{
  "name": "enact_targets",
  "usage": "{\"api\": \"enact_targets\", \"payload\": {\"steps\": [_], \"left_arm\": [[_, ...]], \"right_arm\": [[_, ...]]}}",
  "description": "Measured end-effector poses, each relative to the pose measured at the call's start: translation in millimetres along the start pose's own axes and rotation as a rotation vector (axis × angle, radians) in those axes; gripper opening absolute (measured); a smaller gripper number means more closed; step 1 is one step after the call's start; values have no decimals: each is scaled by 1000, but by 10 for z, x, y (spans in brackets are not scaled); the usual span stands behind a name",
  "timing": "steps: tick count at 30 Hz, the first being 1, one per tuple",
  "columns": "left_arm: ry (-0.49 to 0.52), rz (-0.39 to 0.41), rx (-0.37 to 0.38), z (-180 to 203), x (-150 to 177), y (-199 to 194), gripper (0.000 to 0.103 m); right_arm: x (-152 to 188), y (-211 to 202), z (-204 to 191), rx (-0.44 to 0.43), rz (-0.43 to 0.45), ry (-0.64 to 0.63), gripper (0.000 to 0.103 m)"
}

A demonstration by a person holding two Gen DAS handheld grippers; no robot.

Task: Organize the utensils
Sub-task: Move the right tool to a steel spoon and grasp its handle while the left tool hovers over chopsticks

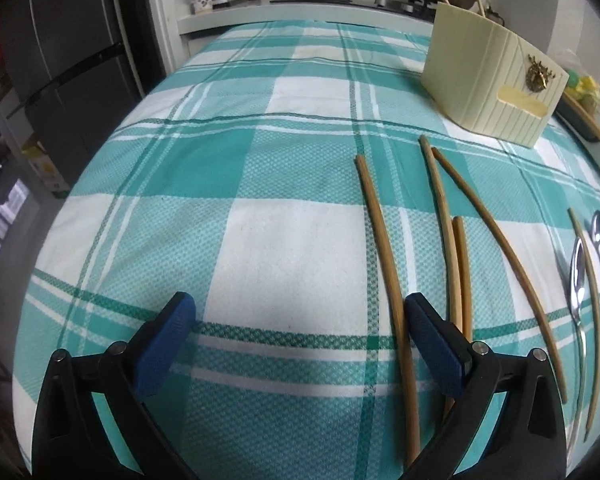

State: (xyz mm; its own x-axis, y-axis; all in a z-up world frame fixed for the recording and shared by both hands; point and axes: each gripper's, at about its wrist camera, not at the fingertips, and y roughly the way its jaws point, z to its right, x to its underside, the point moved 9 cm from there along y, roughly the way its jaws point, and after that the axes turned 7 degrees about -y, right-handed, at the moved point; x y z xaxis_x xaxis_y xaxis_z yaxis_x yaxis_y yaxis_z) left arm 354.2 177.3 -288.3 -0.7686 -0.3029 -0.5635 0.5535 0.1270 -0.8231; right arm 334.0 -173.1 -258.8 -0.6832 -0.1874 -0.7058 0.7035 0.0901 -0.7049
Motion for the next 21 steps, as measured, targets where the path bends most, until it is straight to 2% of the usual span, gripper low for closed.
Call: {"api": "enact_targets", "payload": {"steps": [14, 21], "left_arm": [[18, 6, 24, -2, -82, 55, 103], [12, 4, 14, 10, -112, 74, 103]], "right_arm": [[-357, 581, -165, -67, -77, 33, 51], [-548, 786, -215, -28, -69, -13, 53]]}}
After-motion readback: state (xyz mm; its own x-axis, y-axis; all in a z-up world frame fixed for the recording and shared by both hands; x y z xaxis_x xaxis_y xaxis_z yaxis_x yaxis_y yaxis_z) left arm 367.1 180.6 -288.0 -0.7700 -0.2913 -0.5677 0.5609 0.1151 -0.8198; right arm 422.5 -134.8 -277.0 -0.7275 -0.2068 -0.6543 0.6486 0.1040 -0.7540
